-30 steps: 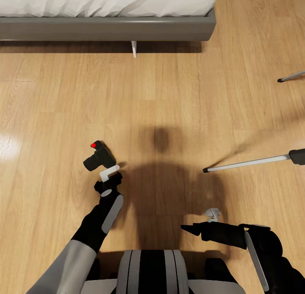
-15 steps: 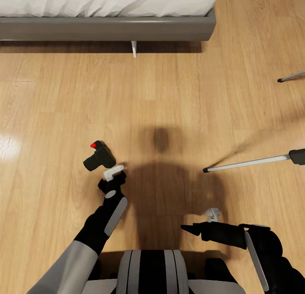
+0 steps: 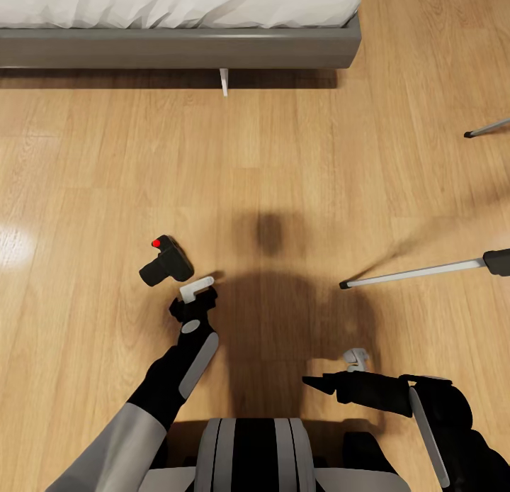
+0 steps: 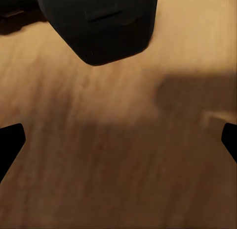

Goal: Attach the digital camera to the camera tripod in the bedroom.

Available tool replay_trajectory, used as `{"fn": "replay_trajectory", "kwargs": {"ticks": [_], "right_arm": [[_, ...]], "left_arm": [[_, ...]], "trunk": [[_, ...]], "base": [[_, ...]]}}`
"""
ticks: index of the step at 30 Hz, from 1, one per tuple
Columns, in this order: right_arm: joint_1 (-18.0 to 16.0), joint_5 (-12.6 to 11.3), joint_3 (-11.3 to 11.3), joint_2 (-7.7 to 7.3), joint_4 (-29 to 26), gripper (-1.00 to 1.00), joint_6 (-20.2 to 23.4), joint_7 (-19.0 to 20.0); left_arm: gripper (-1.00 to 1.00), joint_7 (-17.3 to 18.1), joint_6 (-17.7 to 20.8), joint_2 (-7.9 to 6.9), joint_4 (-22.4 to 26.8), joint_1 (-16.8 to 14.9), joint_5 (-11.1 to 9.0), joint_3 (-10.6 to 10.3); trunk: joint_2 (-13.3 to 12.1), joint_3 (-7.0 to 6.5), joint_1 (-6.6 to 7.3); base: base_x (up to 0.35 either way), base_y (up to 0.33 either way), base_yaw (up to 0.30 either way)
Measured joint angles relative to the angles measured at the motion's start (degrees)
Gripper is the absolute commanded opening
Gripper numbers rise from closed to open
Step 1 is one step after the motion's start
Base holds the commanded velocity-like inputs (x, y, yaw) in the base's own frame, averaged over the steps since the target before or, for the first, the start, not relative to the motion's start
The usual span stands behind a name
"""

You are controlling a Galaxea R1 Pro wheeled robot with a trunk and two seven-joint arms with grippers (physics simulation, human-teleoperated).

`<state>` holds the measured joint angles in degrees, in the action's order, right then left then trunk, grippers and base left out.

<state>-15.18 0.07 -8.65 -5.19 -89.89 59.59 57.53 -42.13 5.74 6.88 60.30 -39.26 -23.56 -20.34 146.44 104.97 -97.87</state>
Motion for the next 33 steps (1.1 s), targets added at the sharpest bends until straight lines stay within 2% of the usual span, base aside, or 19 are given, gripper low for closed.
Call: {"fn": "replay_trajectory", "kwargs": {"ticks": [33], "right_arm": [[0.0, 0.0, 0.0, 0.0, 0.0, 1.0, 0.0, -0.1]], "left_arm": [[1.0, -1.9, -0.2, 0.02, 0.3, 0.0, -0.3, 0.1]], "trunk": [[0.0, 0.0, 0.0]], "base": [[0.031, 0.0, 0.0]]}}
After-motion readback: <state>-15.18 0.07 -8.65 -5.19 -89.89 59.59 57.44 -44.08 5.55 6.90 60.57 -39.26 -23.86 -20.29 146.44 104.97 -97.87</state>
